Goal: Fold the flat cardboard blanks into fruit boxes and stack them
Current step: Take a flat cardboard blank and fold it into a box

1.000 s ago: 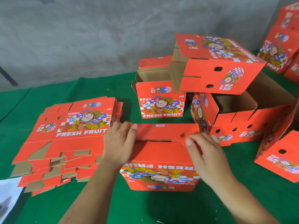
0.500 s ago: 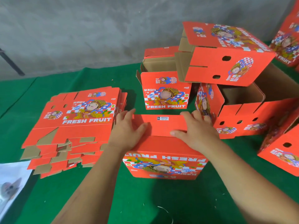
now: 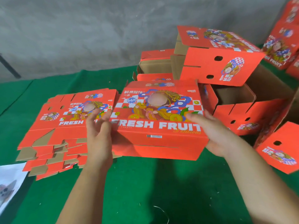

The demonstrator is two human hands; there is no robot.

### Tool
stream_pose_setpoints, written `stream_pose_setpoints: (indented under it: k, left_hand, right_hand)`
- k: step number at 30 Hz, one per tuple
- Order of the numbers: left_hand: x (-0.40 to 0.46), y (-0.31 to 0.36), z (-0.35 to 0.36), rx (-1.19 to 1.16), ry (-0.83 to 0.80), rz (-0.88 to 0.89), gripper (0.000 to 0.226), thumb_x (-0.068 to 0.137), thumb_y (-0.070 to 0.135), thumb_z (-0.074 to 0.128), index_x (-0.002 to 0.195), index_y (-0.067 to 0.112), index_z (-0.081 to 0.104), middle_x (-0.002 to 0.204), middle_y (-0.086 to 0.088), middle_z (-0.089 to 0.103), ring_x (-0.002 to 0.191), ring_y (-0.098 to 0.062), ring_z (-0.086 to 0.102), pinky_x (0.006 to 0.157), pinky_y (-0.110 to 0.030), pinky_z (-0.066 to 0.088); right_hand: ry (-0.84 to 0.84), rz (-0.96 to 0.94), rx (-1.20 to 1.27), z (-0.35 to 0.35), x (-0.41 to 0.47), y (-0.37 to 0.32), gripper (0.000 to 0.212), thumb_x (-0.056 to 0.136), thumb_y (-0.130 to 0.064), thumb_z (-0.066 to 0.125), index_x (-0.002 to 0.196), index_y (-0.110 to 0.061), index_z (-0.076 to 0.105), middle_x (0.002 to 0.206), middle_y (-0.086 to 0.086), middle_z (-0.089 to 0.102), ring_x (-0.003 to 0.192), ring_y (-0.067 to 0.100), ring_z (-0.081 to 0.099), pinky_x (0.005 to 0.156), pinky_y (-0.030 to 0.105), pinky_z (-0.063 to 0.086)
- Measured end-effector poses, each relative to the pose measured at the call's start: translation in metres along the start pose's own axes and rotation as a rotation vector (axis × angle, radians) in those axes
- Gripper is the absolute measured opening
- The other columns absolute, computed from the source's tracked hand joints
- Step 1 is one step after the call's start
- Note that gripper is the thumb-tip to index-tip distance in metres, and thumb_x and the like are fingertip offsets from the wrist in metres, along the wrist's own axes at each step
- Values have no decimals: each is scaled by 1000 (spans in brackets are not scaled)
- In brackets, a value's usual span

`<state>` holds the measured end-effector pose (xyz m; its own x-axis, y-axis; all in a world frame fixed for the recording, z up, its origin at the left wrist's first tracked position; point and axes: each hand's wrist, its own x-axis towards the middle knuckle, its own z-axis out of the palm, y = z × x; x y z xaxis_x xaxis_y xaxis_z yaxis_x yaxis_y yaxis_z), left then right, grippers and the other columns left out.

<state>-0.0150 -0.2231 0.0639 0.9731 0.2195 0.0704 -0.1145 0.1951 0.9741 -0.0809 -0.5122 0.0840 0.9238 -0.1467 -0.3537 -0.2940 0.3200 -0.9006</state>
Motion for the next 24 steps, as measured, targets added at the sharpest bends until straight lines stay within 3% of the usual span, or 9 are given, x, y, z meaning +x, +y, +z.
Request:
stream_pose_setpoints:
  k: [3,7,10,12,15,18,20,22,24]
  left_hand:
    - [4,-3,-18,-51,-153,-171,77,80,3,60,149,33,44,135,10,63,98,-16,75,64,-27,58]
    - [1,-8,-27,75,-318,-248,55,94,33,67,146,34,50,117,1,75,97,-18,75,74,-33,59]
    - [-7,-13,-19,299,-505,-276,65,76,67,72,134,40,62,124,9,72,117,-18,69,102,-41,51]
    - [-17,-22,-5,425,-526,-299,69,65,73,72,125,40,65,123,17,70,122,-16,65,104,-38,50]
    - [-25,-41,16,463,-421,-311,94,56,73,76,137,40,41,140,5,54,125,-24,60,105,-48,50]
    - [-24,-50,35,502,-497,-332,116,56,80,77,152,57,15,156,7,32,124,-12,58,101,-43,47]
    - [-26,-54,55,480,-588,-545,114,55,92,68,151,62,15,159,9,33,117,-17,65,98,-47,48]
    - [-37,-54,85,428,-650,-832,93,63,93,62,141,48,40,141,1,55,106,-36,73,94,-49,53]
    - [-54,-57,116,540,-721,-797,56,81,72,67,122,37,50,102,2,75,89,-34,77,80,-44,61]
  right_hand:
    - [-63,-243,-276,-7,-6,11,68,96,-16,70,147,-48,37,131,-14,69,115,10,70,93,34,57]
    - [-90,-271,-448,-31,-7,28,84,89,-4,76,142,-49,30,126,-20,68,115,5,68,88,25,59]
    - [17,-207,-565,-51,-9,49,78,88,2,72,139,-42,32,121,-7,69,106,10,70,85,28,59]
    - [160,-155,-614,-66,-8,66,64,87,7,65,132,-34,44,123,7,64,104,21,69,89,39,58]
    - [341,-50,-607,-99,-9,90,44,87,4,64,121,-22,59,119,11,69,103,22,70,94,46,56]
    - [578,7,-467,-126,-18,104,47,88,-2,72,126,-16,50,118,11,71,100,22,69,93,42,54]
    - [731,-24,-324,-133,-19,110,70,90,2,68,142,-20,26,127,14,65,102,23,63,92,36,46]
    - [815,-98,-230,-126,-18,115,86,89,8,63,153,-18,12,138,15,57,114,24,60,103,37,44]
    - [872,-77,-239,-100,-16,124,82,85,7,67,154,-10,26,136,15,55,120,25,57,111,40,42]
